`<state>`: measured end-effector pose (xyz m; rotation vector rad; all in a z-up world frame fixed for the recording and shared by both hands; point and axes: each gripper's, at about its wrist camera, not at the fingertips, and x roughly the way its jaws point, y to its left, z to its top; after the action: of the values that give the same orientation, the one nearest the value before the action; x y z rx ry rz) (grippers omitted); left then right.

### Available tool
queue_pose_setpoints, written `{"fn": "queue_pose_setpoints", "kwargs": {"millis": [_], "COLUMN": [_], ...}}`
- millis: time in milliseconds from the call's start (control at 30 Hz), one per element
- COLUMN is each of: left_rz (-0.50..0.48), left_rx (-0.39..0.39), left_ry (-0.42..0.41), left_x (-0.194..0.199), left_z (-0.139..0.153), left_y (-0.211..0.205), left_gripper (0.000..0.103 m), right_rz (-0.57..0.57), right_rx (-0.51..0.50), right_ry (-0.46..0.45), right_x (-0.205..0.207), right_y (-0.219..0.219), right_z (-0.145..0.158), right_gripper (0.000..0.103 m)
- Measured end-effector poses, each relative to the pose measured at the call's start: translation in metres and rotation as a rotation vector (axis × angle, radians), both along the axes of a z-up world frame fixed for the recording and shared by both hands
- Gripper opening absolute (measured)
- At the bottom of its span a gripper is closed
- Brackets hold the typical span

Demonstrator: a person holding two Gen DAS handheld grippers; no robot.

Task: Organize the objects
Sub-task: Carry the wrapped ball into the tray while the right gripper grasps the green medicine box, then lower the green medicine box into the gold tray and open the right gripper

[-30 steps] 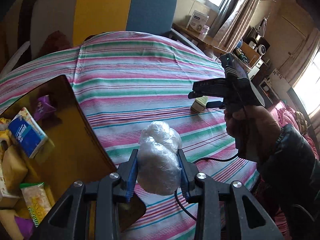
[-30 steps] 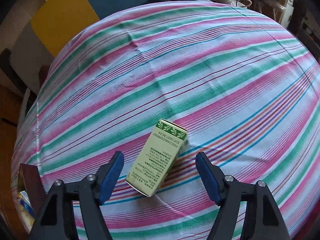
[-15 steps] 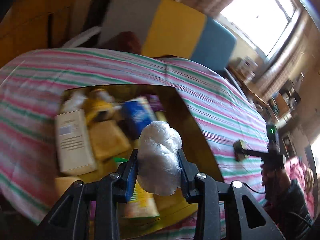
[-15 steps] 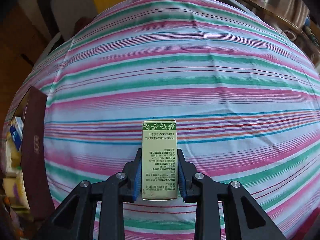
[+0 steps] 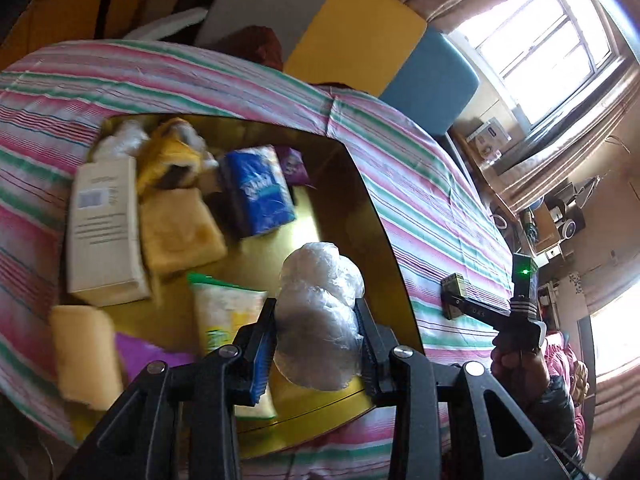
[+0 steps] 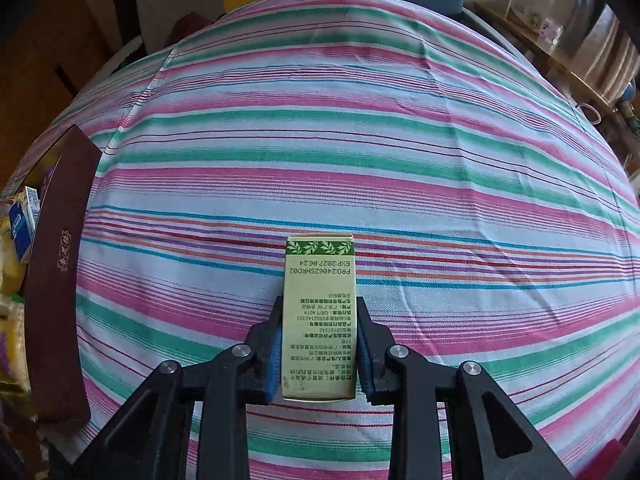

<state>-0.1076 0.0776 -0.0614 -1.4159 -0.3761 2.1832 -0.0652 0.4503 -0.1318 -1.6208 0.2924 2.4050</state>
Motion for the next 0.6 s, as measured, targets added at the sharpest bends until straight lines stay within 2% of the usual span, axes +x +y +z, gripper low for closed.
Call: {"fn": "queue_pose_setpoints", "kwargs": {"millis": [267,367,500,600], "left_rz": [0.045,0.044,0.031,0.028], "left_rx": [-0.138,-0.186,-0.195,-0.206], "left_ry": [-0.068,-0.055,-0.055,-0.045], "left_x": [-0.03,-0.035,-0.038,-0.035], "left_z": [-0.041,-0.049,-0.052,-0.049], "left_y": [0.032,0.036,0.035,0.03], "left_gripper": [0.036,0.037,0.045,0.045], "right_rz": [0.004,0.009,0.015,0.014], "right_rx": [0.007,0.009,0.014,0.009], "right_ry": [-0.002,-0.003,-0.003,-0.001], "right_x": [-0.002,-0.006,-0.002,-0.005], "right_y": [-0.002,-0.003,-0.008,-0.008], "right_z": [-0.001,-0.002,0.0,-0.001], "right_gripper": [0.031,0.031,0.031,0.032]}}
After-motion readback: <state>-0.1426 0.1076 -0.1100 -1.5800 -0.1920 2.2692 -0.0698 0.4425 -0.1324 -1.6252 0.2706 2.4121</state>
